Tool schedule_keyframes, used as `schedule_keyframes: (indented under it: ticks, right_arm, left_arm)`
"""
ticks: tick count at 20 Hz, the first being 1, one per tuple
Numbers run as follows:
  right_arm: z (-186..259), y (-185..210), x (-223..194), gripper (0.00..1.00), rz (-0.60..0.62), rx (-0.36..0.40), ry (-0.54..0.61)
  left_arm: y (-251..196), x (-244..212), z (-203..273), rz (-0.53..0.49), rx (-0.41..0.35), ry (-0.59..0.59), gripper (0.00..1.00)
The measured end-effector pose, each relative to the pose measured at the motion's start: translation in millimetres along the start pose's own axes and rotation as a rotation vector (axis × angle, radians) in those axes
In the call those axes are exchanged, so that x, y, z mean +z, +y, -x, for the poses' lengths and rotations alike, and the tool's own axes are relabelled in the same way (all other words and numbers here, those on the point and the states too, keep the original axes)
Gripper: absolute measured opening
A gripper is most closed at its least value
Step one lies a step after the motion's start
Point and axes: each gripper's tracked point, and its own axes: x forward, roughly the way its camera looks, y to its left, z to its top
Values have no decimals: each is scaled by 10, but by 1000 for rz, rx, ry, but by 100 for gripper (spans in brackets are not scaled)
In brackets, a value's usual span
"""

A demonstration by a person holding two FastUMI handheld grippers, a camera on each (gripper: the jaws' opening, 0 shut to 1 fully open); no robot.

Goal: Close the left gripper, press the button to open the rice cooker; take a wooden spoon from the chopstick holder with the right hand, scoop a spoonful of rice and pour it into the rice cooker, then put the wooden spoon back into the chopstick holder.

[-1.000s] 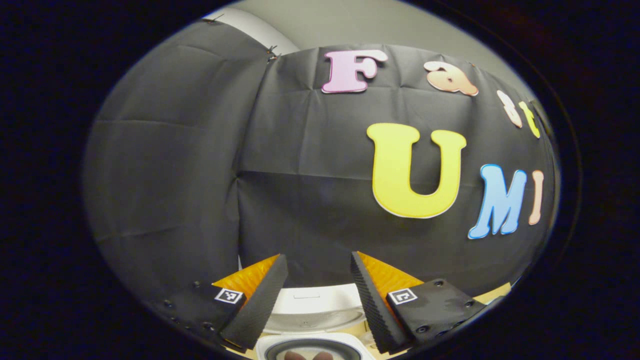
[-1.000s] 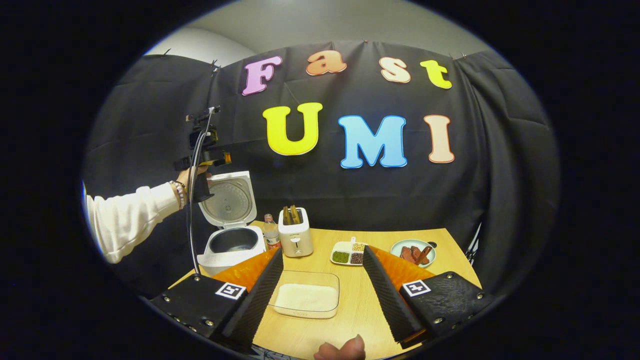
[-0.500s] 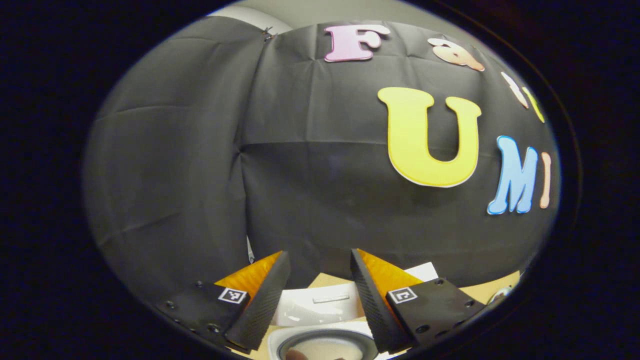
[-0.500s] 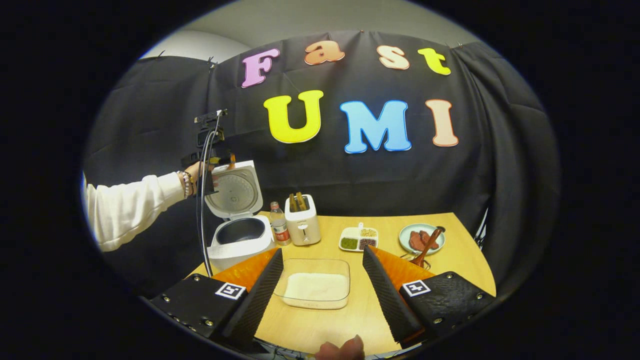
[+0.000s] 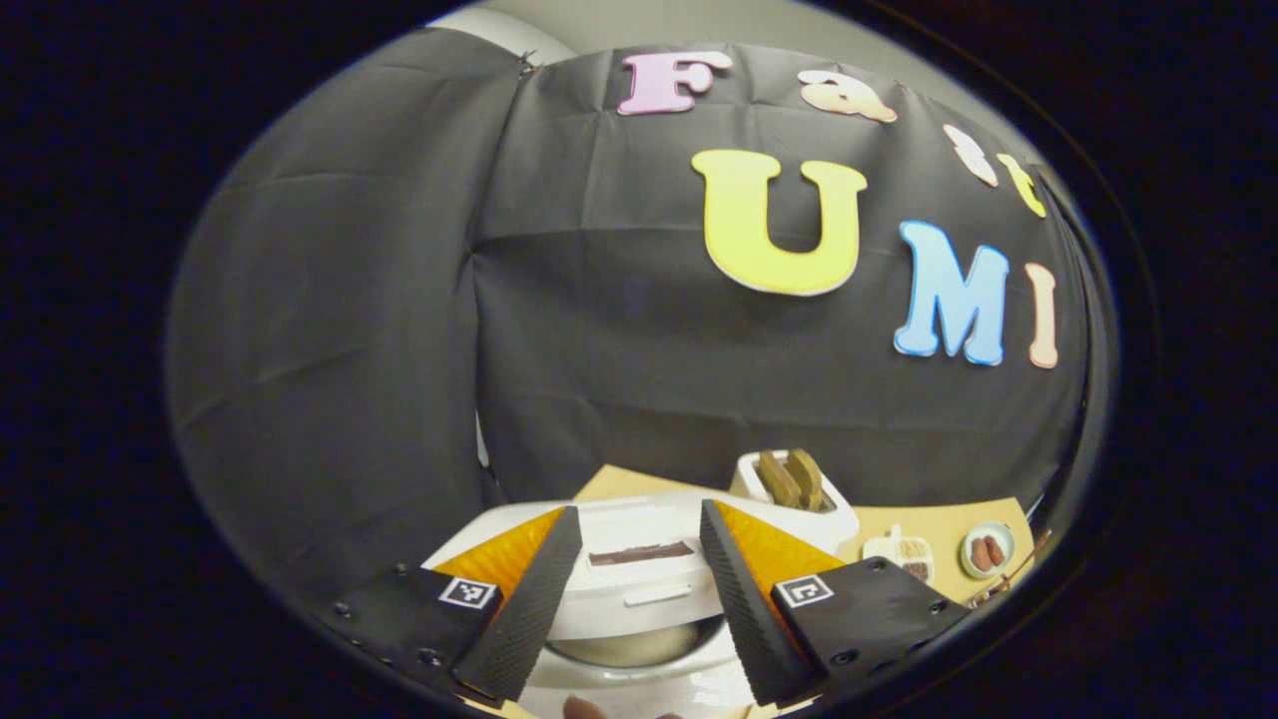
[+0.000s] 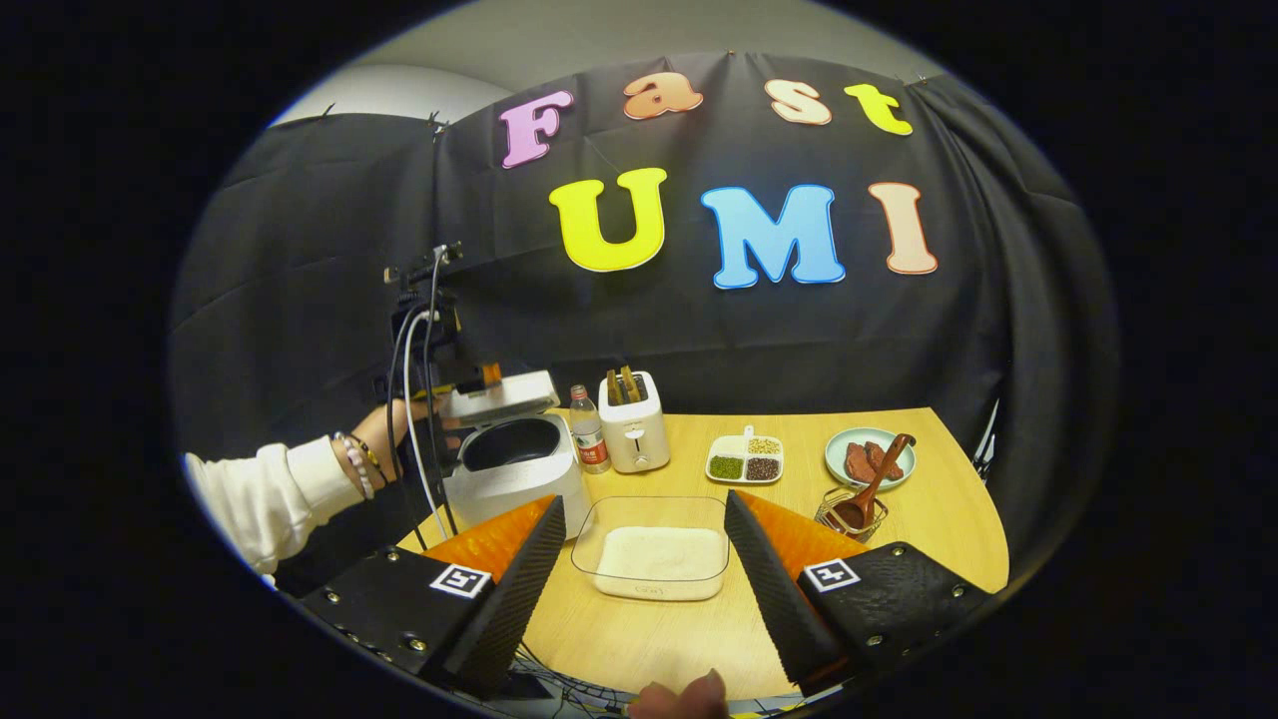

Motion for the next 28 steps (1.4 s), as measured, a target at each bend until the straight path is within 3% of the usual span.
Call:
schedule_keyframes:
  ticks: [4, 6, 7, 11, 15, 21, 25, 28]
  right_arm:
    - [93, -35, -91, 98, -2, -2, 10]
    - [128, -46, -146, 98, -7, -3, 25]
    - [159, -52, -162, 98, -7, -5, 27]
    - [269, -109, -108, 98, -3, -14, -1]
    - [313, -112, -90, 98, -19, 0, -8]
    - [212, -131, 8, 98, 38, 52, -33]
    - [91, -261, -48, 98, 71, 96, 0]
    - [9, -625, 136, 98, 120, 43, -23]
  left_arm:
    - [-99, -1010, -21, -111, 1, 138, 90]
    - [-131, -1008, -128, -84, 30, 41, 94]
    - [-138, -1128, -114, -47, 56, 95, 93]
    - [-131, -1059, 58, -78, 51, 95, 89]
    - [-176, -796, 284, -11, 67, 64, 96]
    - [-305, -207, 1113, 28, 44, -46, 95]
    - [-356, -238, 1697, 62, 55, -17, 96]
    - [-511, -40, 2170, 67, 24, -36, 96]
